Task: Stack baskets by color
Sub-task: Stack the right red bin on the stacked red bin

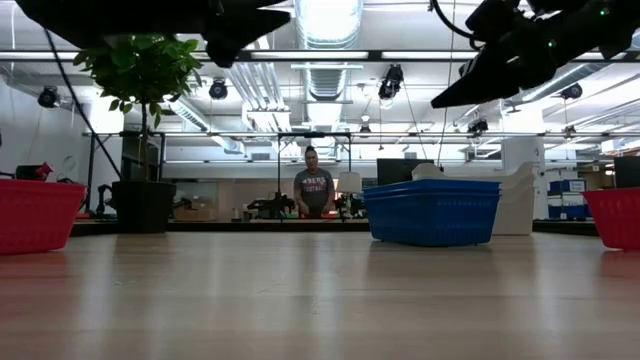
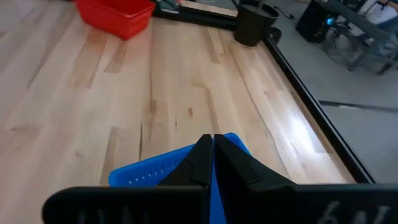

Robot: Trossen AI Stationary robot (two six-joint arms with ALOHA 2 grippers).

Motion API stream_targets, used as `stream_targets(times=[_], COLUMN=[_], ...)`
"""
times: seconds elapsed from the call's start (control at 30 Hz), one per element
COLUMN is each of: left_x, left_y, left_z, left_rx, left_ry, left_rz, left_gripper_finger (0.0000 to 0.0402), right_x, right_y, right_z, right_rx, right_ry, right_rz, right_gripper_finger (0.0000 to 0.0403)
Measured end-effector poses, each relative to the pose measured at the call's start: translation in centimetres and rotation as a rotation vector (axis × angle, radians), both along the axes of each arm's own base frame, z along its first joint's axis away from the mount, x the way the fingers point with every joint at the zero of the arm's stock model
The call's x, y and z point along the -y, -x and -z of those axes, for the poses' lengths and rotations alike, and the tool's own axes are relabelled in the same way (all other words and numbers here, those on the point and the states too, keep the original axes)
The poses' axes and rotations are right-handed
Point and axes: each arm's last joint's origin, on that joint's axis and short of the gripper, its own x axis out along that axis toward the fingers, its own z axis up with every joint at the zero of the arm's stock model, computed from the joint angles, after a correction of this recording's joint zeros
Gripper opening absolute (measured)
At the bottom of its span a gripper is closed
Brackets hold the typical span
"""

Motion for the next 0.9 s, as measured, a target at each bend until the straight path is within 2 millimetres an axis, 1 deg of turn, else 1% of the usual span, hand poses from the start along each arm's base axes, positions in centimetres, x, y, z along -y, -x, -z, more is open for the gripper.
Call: stream_targets(times=[0.13, 0.27, 0.43, 0.53, 0.63, 0.83, 0.9], left_x=[0.5, 0.8, 1.0, 1.1, 1.1, 1.1, 1.1], left_y=[-1.9, -3.6, -5.3, -5.6, -5.7, -5.7, -5.7], left_z=[1.0, 1.6, 1.4, 1.1, 1.1, 1.1, 1.2], left_rx=[0.035, 0.053, 0.058, 0.066, 0.070, 0.070, 0.069], left_ry=[0.025, 0.028, 0.029, 0.040, 0.059, 0.078, 0.078], left_rz=[0.017, 0.022, 0.022, 0.023, 0.026, 0.029, 0.028], left_gripper_finger=[0.0182, 0.0182, 0.0182, 0.0182, 0.0182, 0.0182, 0.0182], right_x=[-0.3, -0.3, 0.1, 0.0, -0.3, -0.5, -0.4], right_y=[-0.1, -0.4, -0.6, -0.6, -0.7, -0.9, -1.1], right_z=[0.4, 0.8, -0.5, -0.7, -0.5, 1.3, 1.4], right_rx=[-0.020, -0.035, 0.055, 0.075, 0.080, 0.012, 0.014], right_ry=[0.019, 0.040, 0.195, 0.208, 0.131, 0.071, 0.087], right_rz=[-0.023, -0.037, 0.023, -0.037, -0.120, -0.128, -0.101], right_gripper_finger=[0.0009, 0.0009, 0.0009, 0.0009, 0.0009, 0.0009, 0.0009])
